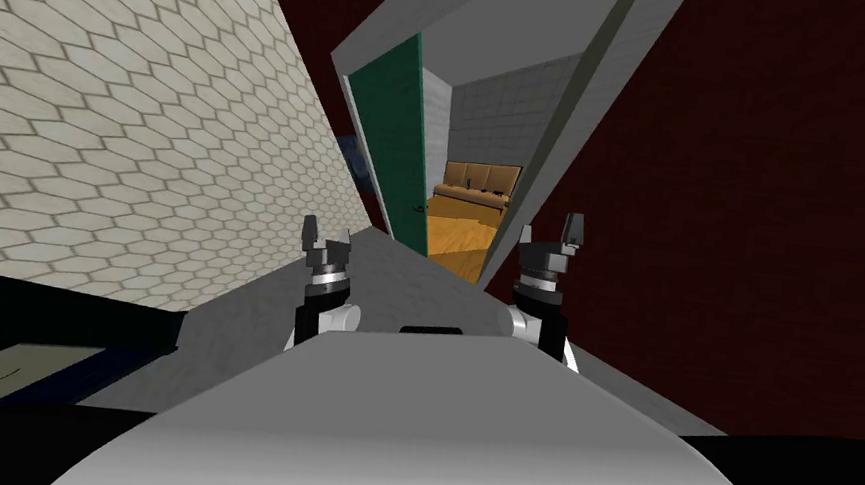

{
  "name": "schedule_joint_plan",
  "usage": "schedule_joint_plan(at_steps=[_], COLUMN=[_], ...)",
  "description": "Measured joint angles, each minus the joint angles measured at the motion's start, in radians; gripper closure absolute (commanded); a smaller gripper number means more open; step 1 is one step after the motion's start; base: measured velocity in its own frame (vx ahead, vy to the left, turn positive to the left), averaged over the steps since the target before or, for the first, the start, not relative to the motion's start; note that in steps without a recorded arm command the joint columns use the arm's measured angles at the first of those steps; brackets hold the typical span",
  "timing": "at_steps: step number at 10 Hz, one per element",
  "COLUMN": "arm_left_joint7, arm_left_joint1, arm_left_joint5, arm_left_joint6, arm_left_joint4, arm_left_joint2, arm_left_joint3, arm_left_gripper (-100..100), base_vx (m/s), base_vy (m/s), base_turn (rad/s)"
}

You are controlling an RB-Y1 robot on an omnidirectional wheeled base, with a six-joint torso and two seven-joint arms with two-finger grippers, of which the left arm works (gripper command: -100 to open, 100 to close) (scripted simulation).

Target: Push the door open

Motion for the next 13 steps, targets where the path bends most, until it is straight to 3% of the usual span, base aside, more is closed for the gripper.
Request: schedule_joint_plan(at_steps=[6,13], arm_left_joint7=[0.004,0.001], arm_left_joint1=[-0.042,-0.104], arm_left_joint5=[0.005,0.005], arm_left_joint6=[-0.028,-0.057], arm_left_joint4=[0.119,0.272], arm_left_joint2=[0.028,0.046], arm_left_joint3=[0.006,0.007], arm_left_gripper=[-100,-100], base_vx=[0.095,0.097], base_vy=[0.063,0.066], base_turn=[-0.095,-0.101])
